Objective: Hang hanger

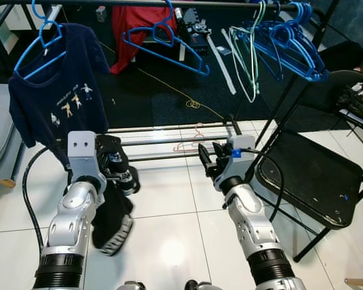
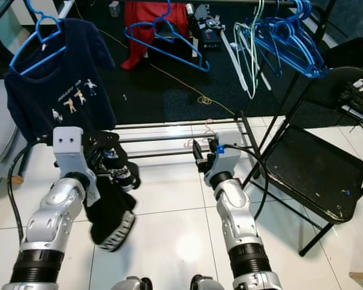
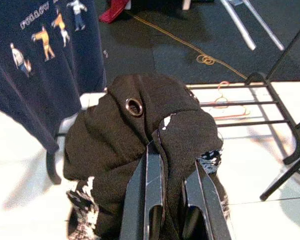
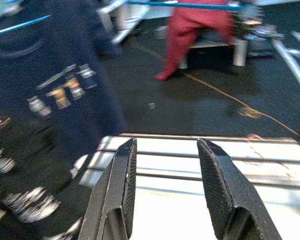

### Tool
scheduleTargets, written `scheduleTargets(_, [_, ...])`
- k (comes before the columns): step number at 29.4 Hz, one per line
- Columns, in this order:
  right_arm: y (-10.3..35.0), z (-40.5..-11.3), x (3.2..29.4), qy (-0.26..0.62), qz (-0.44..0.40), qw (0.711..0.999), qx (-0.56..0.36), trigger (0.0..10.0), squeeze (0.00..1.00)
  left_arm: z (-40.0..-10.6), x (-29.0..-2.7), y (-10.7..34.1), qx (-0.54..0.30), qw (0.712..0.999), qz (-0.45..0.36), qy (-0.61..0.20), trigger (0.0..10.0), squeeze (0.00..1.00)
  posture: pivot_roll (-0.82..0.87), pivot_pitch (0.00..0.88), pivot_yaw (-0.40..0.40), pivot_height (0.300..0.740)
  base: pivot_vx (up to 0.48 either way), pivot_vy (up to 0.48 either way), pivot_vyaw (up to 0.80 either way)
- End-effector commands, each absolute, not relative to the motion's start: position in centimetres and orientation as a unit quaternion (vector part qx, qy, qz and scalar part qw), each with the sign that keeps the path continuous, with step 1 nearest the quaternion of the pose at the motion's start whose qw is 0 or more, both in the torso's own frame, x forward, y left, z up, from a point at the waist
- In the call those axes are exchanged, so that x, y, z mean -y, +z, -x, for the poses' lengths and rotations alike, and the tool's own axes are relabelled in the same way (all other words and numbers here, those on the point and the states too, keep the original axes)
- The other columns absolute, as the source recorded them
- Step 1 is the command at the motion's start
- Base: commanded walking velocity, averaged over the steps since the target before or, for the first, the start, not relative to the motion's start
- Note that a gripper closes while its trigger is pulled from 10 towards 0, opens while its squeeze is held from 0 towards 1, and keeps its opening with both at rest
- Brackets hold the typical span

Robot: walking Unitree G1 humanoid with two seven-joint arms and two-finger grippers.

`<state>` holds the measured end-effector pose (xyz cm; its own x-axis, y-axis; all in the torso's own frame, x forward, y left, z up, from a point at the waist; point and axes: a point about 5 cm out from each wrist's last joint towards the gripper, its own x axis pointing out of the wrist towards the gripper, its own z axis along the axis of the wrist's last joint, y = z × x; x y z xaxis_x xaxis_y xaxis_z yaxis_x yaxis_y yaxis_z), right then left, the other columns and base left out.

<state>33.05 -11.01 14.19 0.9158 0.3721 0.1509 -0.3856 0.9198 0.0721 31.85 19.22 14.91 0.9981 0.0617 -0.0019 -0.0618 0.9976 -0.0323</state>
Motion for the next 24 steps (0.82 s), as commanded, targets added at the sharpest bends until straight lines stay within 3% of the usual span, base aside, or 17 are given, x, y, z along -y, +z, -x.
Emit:
scheduleTargets(1, [13.5, -32.3, 10.7, 0.227, -0.043, 0.971, 0.053, 10.0, 0.00, -31.5, -19.0, 16.5, 0.050, 0.999, 0.005, 0.019, 10.0, 0.00, -0.04, 0.184, -0.043, 0.740, 0.000, 0.000, 0.00])
scheduleTargets(4, [13.5, -32.3, 10.7, 0.227, -0.043, 0.971, 0.053, 10.0, 0.00, -31.5, -19.0, 16.5, 0.050, 0.999, 0.005, 0.019, 10.0, 0.00, -0.04, 0.184, -0.043, 0.740, 0.000, 0.000, 0.00])
scheduleTargets(5, [13.5, -31.7, 10.2, 0.282, -0.047, 0.957, 0.047, 10.0, 0.00, -31.4, -19.2, 17.5, 0.085, 0.996, -0.038, 0.001, 10.0, 0.00, -0.04, 0.203, -0.049, 0.740, 0.000, 0.000, 0.00])
scheduleTargets(7, [13.5, -31.7, 10.2, 0.282, -0.047, 0.957, 0.047, 10.0, 0.00, -31.4, -19.2, 17.5, 0.085, 0.996, -0.038, 0.001, 10.0, 0.00, -0.04, 0.203, -0.049, 0.740, 0.000, 0.000, 0.00])
scheduleTargets(8, [13.9, -31.1, 9.9, 0.345, -0.048, 0.936, 0.047, 10.0, 0.00, -31.4, -19.5, 18.5, 0.115, 0.990, -0.079, -0.027, 10.0, 0.00, -0.04, 0.179, -0.053, 0.740, 0.000, 0.000, 0.00])
scheduleTargets(10, [13.9, -31.1, 9.9, 0.345, -0.048, 0.936, 0.047, 10.0, 0.00, -31.4, -19.5, 18.5, 0.115, 0.990, -0.079, -0.027, 10.0, 0.00, -0.04, 0.179, -0.053, 0.740, 0.000, 0.000, 0.00])
scheduleTargets(11, [14.3, -30.5, 10.2, 0.397, -0.045, 0.915, 0.051, 10.0, 0.00, -31.3, -19.4, 19.6, 0.151, 0.975, -0.144, -0.073, 10.0, 0.00, -0.05, 0.198, -0.055, 0.740, 0.000, 0.000, 0.00])
scheduleTargets(12, [14.3, -30.5, 10.2, 0.397, -0.045, 0.915, 0.051, 10.0, 0.00, -31.3, -19.4, 19.6, 0.151, 0.975, -0.144, -0.073, 10.0, 0.00, -0.05, 0.198, -0.055, 0.740, 0.000, 0.000, 0.00])
scheduleTargets(13, [14.6, -30.3, 10.6, 0.425, -0.037, 0.903, 0.055, 10.0, 0.00, -31.1, -19.0, 20.1, 0.171, 0.956, -0.206, -0.121, 10.0, 0.00, -0.06, 0.200, -0.055, 0.740, 0.000, 0.000, 0.00])
scheduleTargets(14, [14.6, -30.3, 10.6, 0.425, -0.037, 0.903, 0.055, 10.0, 0.00, -31.1, -19.0, 20.1, 0.171, 0.956, -0.206, -0.121, 10.0, 0.00, -0.06, 0.200, -0.055, 0.740, 0.000, 0.000, 0.00])
scheduleTargets(17, [15.1, -30.5, 11.6, 0.429, -0.033, 0.900, 0.063, 10.0, 0.00, -30.7, -18.2, 19.7, 0.177, 0.921, -0.294, -0.183, 10.0, 0.00, -0.05, 0.216, -0.054, 0.740, 0.000, 0.000, 0.00])
scheduleTargets(24, [16.5, -30.8, 11.6, 0.423, -0.040, 0.900, 0.101, 10.0, 0.00, -30.3, -17.4, 19.7, 0.196, 0.907, -0.318, -0.195, 10.0, 0.00, -0.06, 0.212, -0.055, 0.740, 0.000, 0.000, 0.00])
